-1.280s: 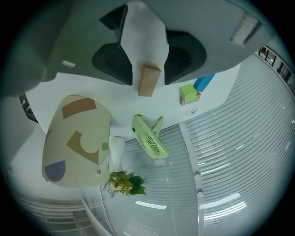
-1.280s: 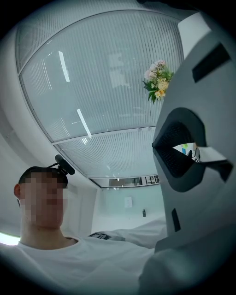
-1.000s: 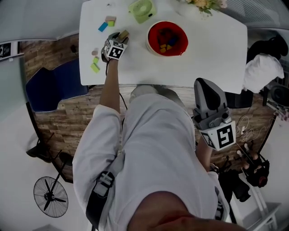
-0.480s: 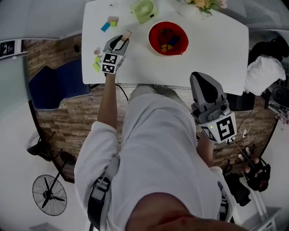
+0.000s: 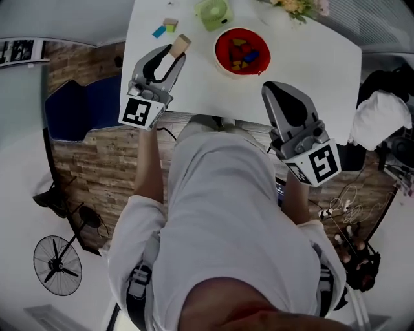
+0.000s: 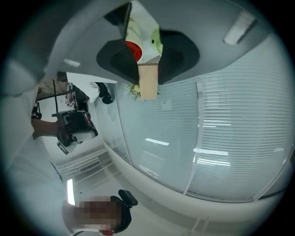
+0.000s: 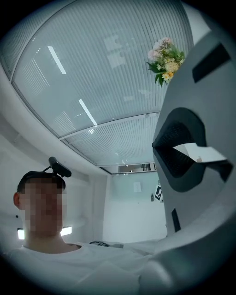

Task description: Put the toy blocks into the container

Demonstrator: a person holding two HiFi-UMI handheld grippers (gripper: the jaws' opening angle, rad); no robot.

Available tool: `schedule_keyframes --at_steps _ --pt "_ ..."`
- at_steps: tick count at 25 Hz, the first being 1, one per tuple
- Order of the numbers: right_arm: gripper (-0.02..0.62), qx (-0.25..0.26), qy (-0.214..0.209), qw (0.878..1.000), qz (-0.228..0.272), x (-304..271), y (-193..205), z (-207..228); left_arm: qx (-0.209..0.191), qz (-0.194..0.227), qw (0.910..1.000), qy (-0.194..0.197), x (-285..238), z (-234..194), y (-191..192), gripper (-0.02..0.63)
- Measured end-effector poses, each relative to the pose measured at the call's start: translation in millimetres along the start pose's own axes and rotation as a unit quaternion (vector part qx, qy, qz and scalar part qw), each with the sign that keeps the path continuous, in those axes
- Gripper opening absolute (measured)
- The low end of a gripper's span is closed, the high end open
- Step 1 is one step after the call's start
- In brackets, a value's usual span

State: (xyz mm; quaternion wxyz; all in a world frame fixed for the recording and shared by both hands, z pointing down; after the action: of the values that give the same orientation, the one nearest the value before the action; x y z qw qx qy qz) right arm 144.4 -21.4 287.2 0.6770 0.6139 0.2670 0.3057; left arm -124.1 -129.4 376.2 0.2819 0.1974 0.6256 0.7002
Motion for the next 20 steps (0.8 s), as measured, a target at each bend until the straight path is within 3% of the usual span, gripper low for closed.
schedule_keyframes --at_steps 3,8,11,15,17,20 --pt "0.002 0.005 -0.009 1.000 0.007 3 -1 0 -0.023 -0.037 0.9989 0.019 -15 13 3 0.132" --pt "0.002 0.005 0.008 1.000 0.013 20 -2 -4 -0.025 -0.103 0.9922 0.065 -68 35 41 0.130" --pt "0.002 0.005 0.026 1.000 0.015 36 -4 -8 -0.046 -0.161 0.9805 0.103 -105 51 66 0.132" --pt "0.002 0.001 0.065 0.998 0.018 60 -2 -7 -0.075 -0.245 0.9558 0.144 -142 70 98 0.137" --pt "0.002 -0.001 0.084 0.996 0.016 72 -2 -5 -0.068 -0.256 0.9520 0.153 -149 78 105 0.174" --pt "0.002 0.000 0.100 0.995 0.019 85 -2 -2 -0.045 -0.237 0.9578 0.156 -147 83 98 0.245"
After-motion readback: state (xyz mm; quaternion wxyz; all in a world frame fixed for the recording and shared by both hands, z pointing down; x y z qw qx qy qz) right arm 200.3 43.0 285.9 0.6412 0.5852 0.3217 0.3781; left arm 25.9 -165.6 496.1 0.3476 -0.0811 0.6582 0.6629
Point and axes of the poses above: the fingertips, and each gripper's own axes: x backward along the fingers, z to its right, y out of its underside, the point moved 8 cm from there along x, backward along the fingers, and after that the axes turned 2 degrees about x, right-handed, at the moved point
